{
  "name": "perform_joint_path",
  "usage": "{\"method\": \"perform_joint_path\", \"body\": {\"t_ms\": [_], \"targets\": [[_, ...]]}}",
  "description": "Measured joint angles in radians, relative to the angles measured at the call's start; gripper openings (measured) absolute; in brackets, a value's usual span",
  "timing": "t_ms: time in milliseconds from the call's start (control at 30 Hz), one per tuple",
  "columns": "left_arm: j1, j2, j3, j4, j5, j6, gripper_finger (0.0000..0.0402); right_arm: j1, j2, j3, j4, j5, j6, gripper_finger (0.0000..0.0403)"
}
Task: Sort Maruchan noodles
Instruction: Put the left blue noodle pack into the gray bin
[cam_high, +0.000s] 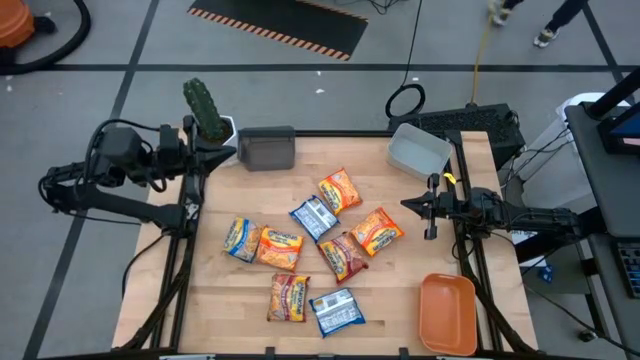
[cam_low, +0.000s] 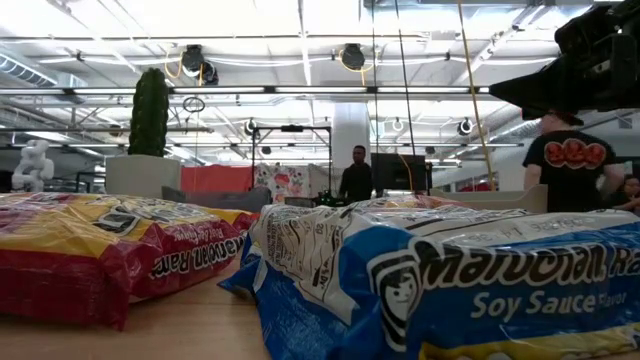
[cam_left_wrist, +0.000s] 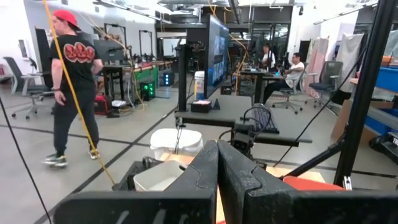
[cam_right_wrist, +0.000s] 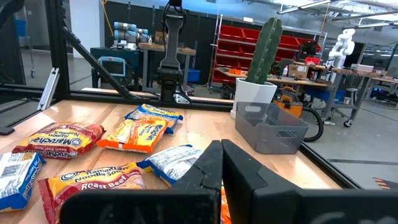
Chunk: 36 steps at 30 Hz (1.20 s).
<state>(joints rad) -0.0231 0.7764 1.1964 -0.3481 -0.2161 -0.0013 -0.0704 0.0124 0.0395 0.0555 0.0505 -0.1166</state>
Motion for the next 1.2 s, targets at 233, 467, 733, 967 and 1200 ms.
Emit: {"method": "perform_joint_path", "body": {"t_ms": [233, 467, 733, 967, 1200], "targets": [[-0.001, 0.056, 0.059, 0.000, 0.017, -0.008, 0.0003, 0.000, 0.000, 0.000, 0.000, 0.000, 0.000, 0.0000], [-0.001, 0.115, 0.125, -0.088, 0.032, -0.008, 0.0003, 0.000, 0.000, 0.000, 0.000, 0.000, 0.000, 0.0000], [-0.001, 0.186, 0.219, -0.159, 0.032, -0.004, 0.0003, 0.000, 0.001, 0.000, 0.039, 0.004, -0.027, 0.0000], [0.003, 0.205, 0.234, -0.176, 0.027, -0.001, 0.0003, 0.000, 0.015, 0.004, 0.089, 0.023, 0.088, 0.0000], [0.030, 0.213, 0.234, -0.174, 0.023, 0.042, 0.0003, 0.000, 0.152, 0.089, 0.087, 0.031, 0.103, 0.0000]]}}
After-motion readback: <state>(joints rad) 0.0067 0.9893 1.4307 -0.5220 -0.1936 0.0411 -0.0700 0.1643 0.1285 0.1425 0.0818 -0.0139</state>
